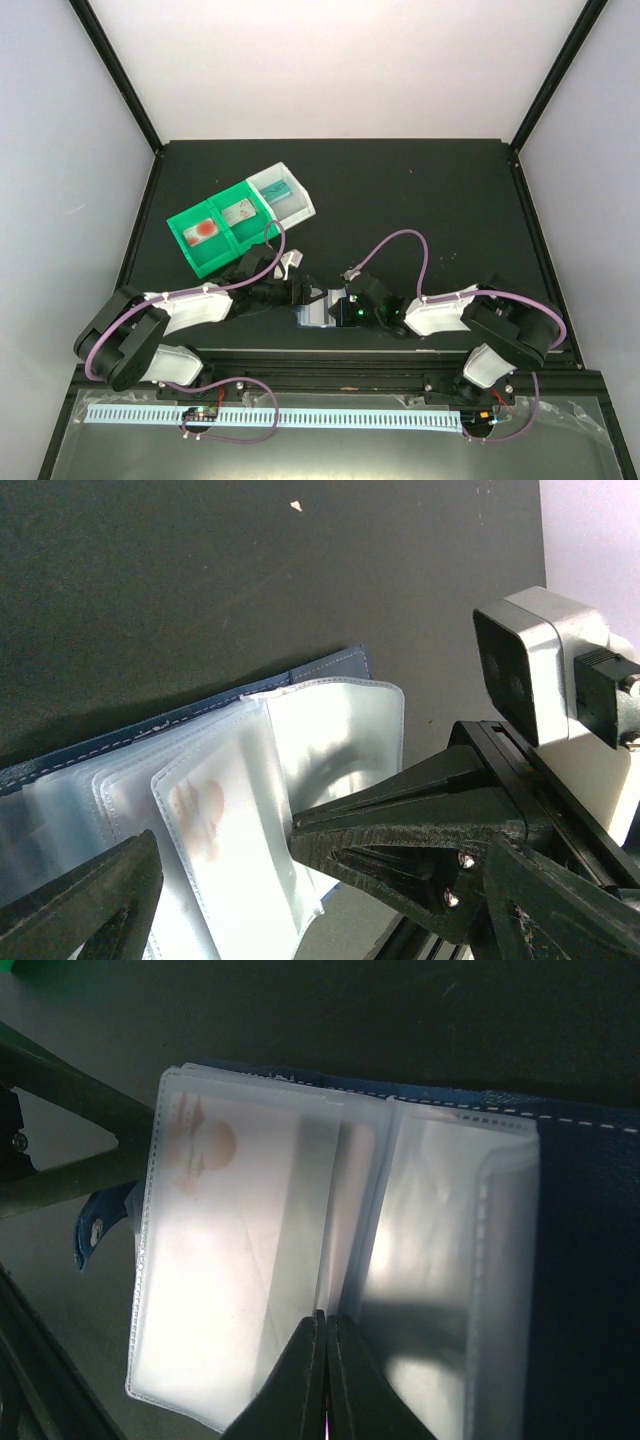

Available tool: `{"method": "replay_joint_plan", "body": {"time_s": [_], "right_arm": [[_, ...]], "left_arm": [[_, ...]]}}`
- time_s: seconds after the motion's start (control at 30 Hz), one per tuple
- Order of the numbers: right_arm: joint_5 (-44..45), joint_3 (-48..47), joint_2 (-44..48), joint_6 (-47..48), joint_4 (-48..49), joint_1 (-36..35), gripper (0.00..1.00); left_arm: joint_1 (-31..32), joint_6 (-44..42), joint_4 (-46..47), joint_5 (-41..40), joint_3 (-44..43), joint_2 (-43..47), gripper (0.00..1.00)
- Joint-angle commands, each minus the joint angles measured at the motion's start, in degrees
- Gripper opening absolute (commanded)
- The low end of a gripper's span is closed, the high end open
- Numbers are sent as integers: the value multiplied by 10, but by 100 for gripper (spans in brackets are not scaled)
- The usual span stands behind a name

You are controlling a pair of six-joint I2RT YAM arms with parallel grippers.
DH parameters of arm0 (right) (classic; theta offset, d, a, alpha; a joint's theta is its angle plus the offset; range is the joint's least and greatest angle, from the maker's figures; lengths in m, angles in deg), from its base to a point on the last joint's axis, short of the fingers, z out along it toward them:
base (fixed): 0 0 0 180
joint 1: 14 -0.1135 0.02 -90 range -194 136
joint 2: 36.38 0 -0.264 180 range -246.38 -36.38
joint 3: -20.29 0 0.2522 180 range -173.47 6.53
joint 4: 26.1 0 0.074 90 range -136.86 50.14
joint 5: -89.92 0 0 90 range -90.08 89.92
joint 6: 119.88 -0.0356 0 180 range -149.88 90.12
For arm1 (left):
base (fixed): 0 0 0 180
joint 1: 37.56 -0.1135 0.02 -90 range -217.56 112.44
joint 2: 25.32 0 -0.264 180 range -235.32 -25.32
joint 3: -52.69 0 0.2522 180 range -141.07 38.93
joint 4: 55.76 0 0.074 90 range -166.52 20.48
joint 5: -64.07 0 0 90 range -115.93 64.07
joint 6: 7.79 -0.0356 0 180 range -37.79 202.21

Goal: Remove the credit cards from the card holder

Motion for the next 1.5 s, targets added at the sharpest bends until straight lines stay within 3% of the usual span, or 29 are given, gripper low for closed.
{"method": "replay_joint_plan", "body": {"time_s": [0.0, 0.33, 0.67, 1.3, 1.47], "right_arm": [[19, 9, -2, 0, -10, -3, 4], [17, 18, 7, -3, 20, -3, 5], [31, 33, 25, 6, 22, 3, 13], [133, 98, 238, 13, -104, 6, 22], [129, 86, 278, 25, -136, 6, 23]], "left_arm": [[1, 4, 34, 18, -2, -2, 90], [16, 39, 86, 44, 6, -18, 89], [47, 81, 142, 70, -7, -38, 89], [92, 90, 153, 48, -50, -80, 89], [92, 70, 97, 0, -53, -58, 85]]}}
